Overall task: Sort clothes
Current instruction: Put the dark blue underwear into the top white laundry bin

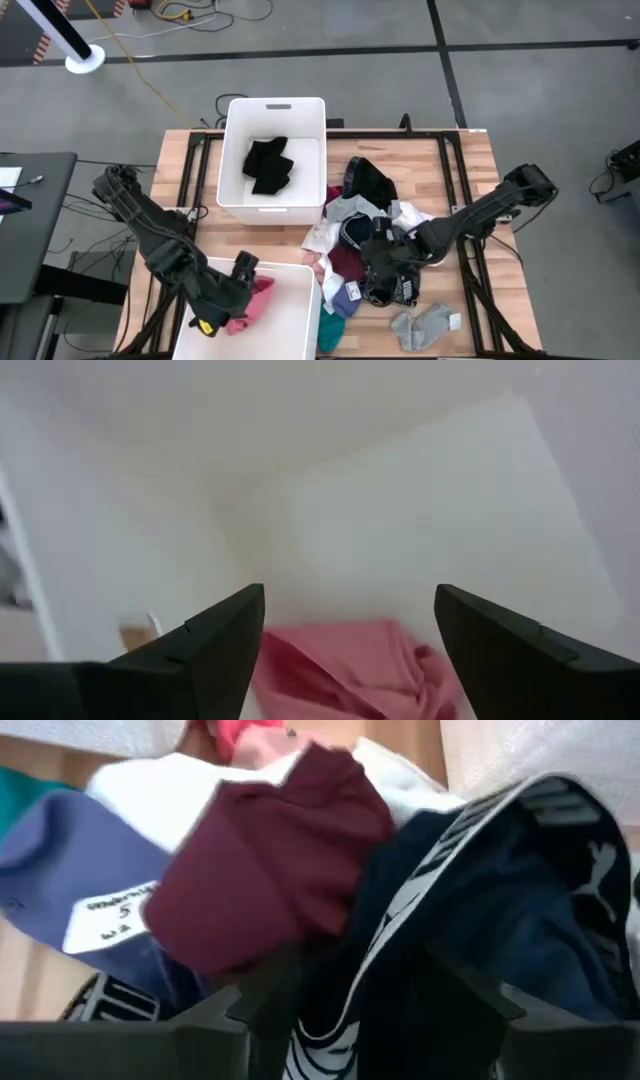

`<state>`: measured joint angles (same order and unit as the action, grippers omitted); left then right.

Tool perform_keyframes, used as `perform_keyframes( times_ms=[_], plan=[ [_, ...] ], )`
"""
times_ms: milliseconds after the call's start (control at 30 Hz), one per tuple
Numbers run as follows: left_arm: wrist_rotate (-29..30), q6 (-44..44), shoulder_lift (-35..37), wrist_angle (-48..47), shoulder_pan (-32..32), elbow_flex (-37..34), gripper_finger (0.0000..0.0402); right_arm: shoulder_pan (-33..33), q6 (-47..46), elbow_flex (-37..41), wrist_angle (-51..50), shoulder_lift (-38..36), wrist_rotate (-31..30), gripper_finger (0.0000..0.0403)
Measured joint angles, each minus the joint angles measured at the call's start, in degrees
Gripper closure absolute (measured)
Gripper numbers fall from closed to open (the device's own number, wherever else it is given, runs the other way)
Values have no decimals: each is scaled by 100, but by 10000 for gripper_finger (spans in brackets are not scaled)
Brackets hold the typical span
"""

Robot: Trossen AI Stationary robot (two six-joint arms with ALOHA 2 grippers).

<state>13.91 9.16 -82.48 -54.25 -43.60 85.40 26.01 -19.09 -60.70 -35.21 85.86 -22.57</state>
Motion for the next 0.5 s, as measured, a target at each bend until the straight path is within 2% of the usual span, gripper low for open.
perform_keyframes(
  times_ms=[167, 400, 500],
  plan=[
    [326, -776, 0, 96, 193, 248, 113, 36, 101, 18, -95, 4, 4, 257],
    [641, -1827, 2, 166, 787, 619, 113, 104, 455, 15, -99, 4, 9, 382],
    [653, -2183, 2, 326, 1110, 746, 113, 158, 646, -70, -116, 4, 12, 392]
  ],
)
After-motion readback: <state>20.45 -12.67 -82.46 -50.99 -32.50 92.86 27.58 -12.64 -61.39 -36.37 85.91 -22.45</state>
